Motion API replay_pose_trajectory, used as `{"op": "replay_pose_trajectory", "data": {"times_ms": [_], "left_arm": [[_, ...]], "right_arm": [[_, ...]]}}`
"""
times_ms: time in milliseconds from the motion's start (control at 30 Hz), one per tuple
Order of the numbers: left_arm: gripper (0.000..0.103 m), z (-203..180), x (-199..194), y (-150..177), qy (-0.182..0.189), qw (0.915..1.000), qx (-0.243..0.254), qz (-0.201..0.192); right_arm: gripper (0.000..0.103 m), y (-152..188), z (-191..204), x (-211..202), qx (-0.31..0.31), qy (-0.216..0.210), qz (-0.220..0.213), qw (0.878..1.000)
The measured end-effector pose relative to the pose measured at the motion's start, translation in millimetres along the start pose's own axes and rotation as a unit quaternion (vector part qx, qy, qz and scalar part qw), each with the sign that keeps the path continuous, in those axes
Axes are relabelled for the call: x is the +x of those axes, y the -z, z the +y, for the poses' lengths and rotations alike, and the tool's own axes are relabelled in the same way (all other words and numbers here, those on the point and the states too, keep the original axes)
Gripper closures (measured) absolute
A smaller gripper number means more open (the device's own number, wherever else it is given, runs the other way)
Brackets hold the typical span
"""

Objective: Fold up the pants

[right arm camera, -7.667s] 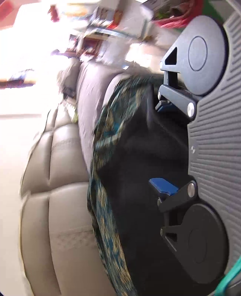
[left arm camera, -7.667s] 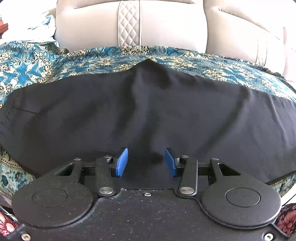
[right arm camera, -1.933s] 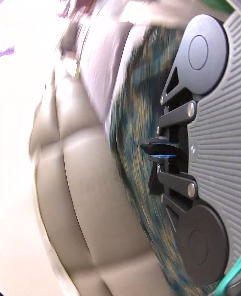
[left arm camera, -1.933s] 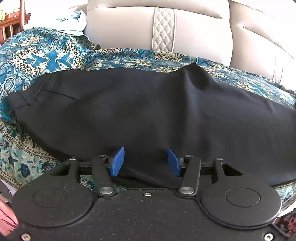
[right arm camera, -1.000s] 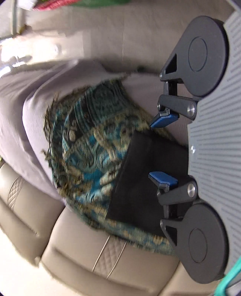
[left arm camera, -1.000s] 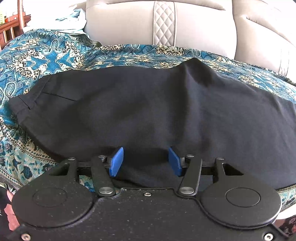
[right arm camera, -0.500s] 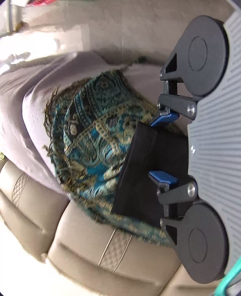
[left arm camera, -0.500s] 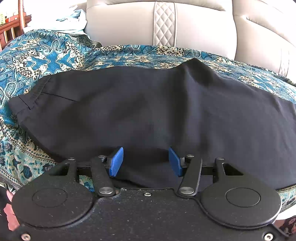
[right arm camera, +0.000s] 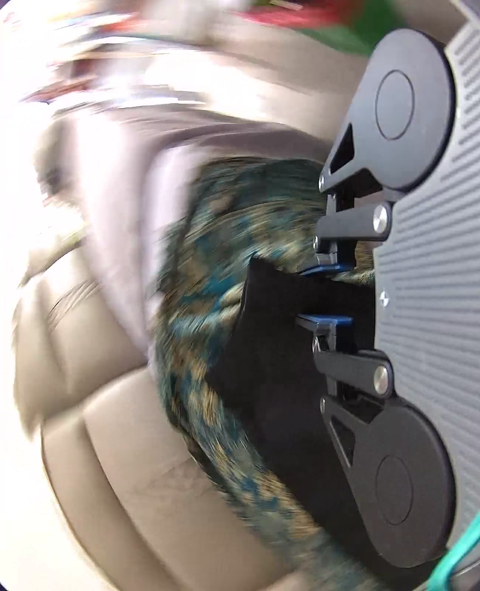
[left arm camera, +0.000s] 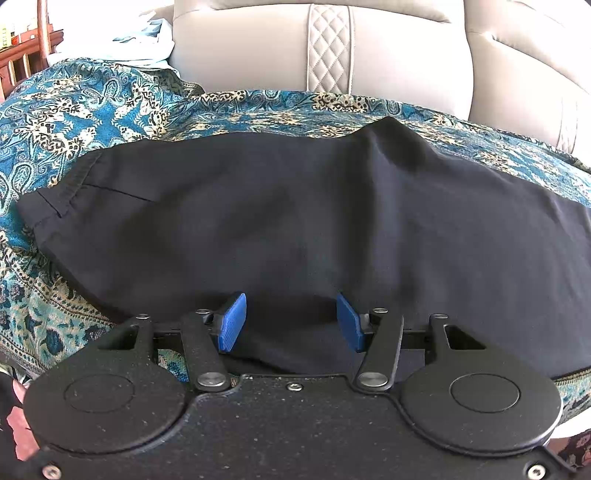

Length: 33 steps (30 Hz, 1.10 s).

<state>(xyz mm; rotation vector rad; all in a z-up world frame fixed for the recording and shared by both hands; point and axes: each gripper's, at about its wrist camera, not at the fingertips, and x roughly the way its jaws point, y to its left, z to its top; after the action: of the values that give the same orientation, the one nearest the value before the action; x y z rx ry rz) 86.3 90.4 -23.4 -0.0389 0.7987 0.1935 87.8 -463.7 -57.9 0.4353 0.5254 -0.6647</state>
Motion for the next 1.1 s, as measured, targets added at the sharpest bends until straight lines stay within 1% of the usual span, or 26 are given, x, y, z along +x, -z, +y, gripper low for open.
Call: {"op": "replay_pose_trajectory", "data": {"times_ms": [33, 67, 100, 200, 233, 267, 333, 433, 533, 567, 600, 633, 667, 733, 800, 867, 900, 967, 1000, 1033, 1067, 1100], "left_arm": [[0.051, 0, 0, 0, 0.000, 1.0000, 0.000, 0.000], [0.051, 0, 0, 0, 0.000, 1.0000, 0.000, 0.000], [0.051, 0, 0, -1, 0.001, 1.0000, 0.000, 0.000], [0.051, 0, 0, -1, 0.002, 1.0000, -0.001, 0.001], [0.051, 0, 0, -1, 0.001, 1.0000, -0.001, 0.001], [0.051, 0, 0, -1, 0.001, 1.0000, -0.001, 0.001], [0.051, 0, 0, -1, 0.001, 1.0000, -0.001, 0.001], [0.051, 0, 1, -1, 0.001, 1.0000, -0.001, 0.000], [0.050, -1, 1, -1, 0.001, 1.0000, 0.001, 0.000], [0.050, -1, 1, -1, 0.001, 1.0000, 0.001, 0.000], [0.050, -1, 1, -1, 0.001, 1.0000, 0.002, 0.000], [0.050, -1, 1, -1, 0.001, 1.0000, 0.001, 0.000], [0.050, -1, 0, -1, 0.001, 1.0000, 0.001, 0.000], [0.053, -1, -1, -2, 0.002, 1.0000, 0.007, 0.001], [0.055, -1, -4, -4, 0.008, 0.9999, 0.012, -0.004], [0.055, 4, -10, -6, 0.015, 0.9998, 0.003, -0.013], [0.056, 7, -14, -8, 0.019, 0.9996, -0.003, -0.018], [0.056, 15, -22, -10, 0.023, 0.9992, -0.014, -0.030], [0.056, 20, -26, -11, 0.024, 0.9988, -0.020, -0.037], [0.056, 25, -29, -12, 0.024, 0.9985, -0.024, -0.042], [0.056, 30, -33, -12, 0.022, 0.9982, -0.028, -0.047], [0.056, 36, -36, -12, 0.021, 0.9980, -0.033, -0.051]], "right_arm": [[0.073, 4, 14, -6, -0.043, 0.003, -0.017, 0.999], [0.073, 9, 25, -9, -0.071, 0.008, -0.025, 0.997], [0.073, 13, 34, -9, -0.091, 0.006, -0.024, 0.996], [0.070, 21, 50, -3, -0.111, 0.016, -0.004, 0.994], [0.066, 23, 54, -1, -0.118, 0.022, -0.003, 0.993], [0.057, 25, 57, 0, -0.127, 0.031, -0.003, 0.991], [0.055, 26, 60, 4, -0.128, 0.048, -0.005, 0.991], [0.053, 24, 55, 7, -0.113, 0.067, -0.001, 0.991], [0.053, 20, 45, 11, -0.086, 0.058, 0.006, 0.995], [0.061, 17, 41, 15, -0.073, 0.051, 0.011, 0.996], [0.072, 14, 36, 19, -0.058, 0.043, 0.017, 0.997], [0.086, 11, 31, 22, -0.036, 0.035, 0.023, 0.998], [0.095, 6, 25, 24, -0.011, 0.028, 0.028, 0.999], [0.096, -1, 23, 24, 0.015, 0.021, 0.029, 0.999], [0.097, -7, 37, 14, 0.007, 0.002, 0.012, 1.000], [0.097, -11, 74, -3, -0.027, -0.041, -0.006, 0.999], [0.097, -11, 98, -12, -0.044, -0.076, -0.008, 0.996], [0.097, -1, 156, -32, -0.089, -0.151, -0.007, 0.984], [0.097, 11, 189, -44, -0.121, -0.191, -0.005, 0.974], [0.097, 29, 226, -60, -0.160, -0.237, 0.002, 0.958], [0.097, 47, 253, -73, -0.188, -0.276, 0.011, 0.942], [0.097, 72, 281, -89, -0.221, -0.319, 0.026, 0.921]]}}
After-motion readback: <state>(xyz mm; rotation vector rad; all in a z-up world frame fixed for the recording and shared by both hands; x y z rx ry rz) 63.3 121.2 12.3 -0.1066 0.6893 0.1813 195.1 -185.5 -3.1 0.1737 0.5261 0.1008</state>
